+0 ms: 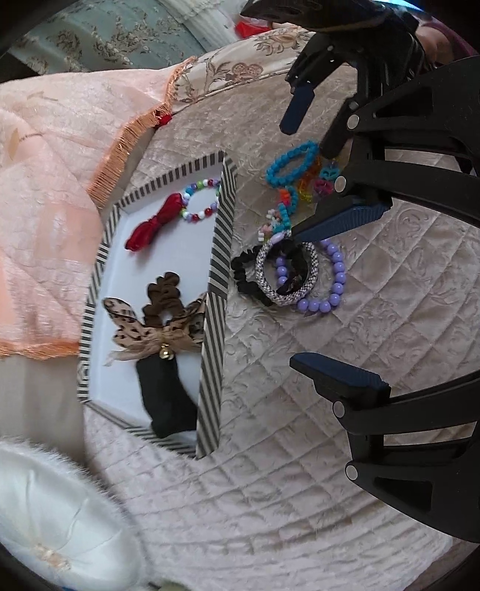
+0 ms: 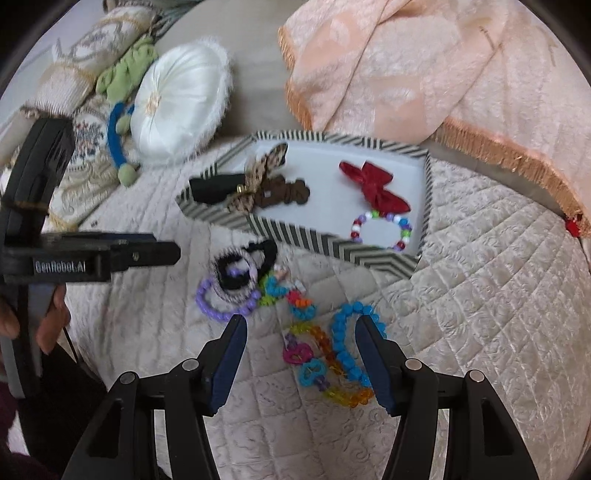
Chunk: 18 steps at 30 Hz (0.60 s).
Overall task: Organize jewelry
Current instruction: 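Grasp silver hair tie with left tool while right tool grasps beaded bracelet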
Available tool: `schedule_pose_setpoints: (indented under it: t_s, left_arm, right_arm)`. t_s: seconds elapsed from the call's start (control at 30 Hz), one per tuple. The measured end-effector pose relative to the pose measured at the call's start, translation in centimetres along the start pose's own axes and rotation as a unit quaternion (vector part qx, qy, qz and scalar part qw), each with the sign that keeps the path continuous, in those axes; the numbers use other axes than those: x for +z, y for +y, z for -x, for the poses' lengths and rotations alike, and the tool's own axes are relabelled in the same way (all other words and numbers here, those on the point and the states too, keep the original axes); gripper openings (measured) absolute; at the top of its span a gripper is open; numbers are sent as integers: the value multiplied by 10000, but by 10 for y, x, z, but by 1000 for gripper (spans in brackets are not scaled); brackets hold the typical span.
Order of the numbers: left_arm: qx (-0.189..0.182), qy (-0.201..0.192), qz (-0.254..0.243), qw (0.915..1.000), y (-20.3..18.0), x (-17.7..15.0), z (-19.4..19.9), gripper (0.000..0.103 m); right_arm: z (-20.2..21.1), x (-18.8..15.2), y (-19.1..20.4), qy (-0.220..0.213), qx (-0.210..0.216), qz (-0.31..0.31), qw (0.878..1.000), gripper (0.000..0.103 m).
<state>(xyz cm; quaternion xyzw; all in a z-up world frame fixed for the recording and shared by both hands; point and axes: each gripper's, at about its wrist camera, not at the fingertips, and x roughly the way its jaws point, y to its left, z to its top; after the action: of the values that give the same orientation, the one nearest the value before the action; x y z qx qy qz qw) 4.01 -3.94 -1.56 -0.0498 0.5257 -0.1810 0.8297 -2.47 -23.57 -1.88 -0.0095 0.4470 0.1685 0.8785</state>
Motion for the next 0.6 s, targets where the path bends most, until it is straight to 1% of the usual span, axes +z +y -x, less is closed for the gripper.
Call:
schedule_pose_setpoints:
  t_s: [0.33,0.43,0.5,0.53,0.57,0.6]
  left_arm:
    - [5,285,-188,9994,-1,16,-41,62]
    - [-49,335,-195,9992,-1,19,-50,62]
    - [-76,374,-226,9990,-3,20,-55,60]
    - [-90,384,-246,9989,-4,20,-57,46]
    - [-73,414,-278,9987,-5,19,-59,26]
    - [-42,437,-304,9986,-7,19,-60,19]
  right_arm:
    - [-44,12,1,245,194,496,9983,58]
    - [-55,15,3,307,258,577,9975,50]
    - [-62,16,5,349,283,646,9969,42]
    - [-66,17,6,391,293,665,9966,35]
    - [-68,17,6,414,283,671,9965,30]
    - [-69,17,6,433,282,664,9965,25]
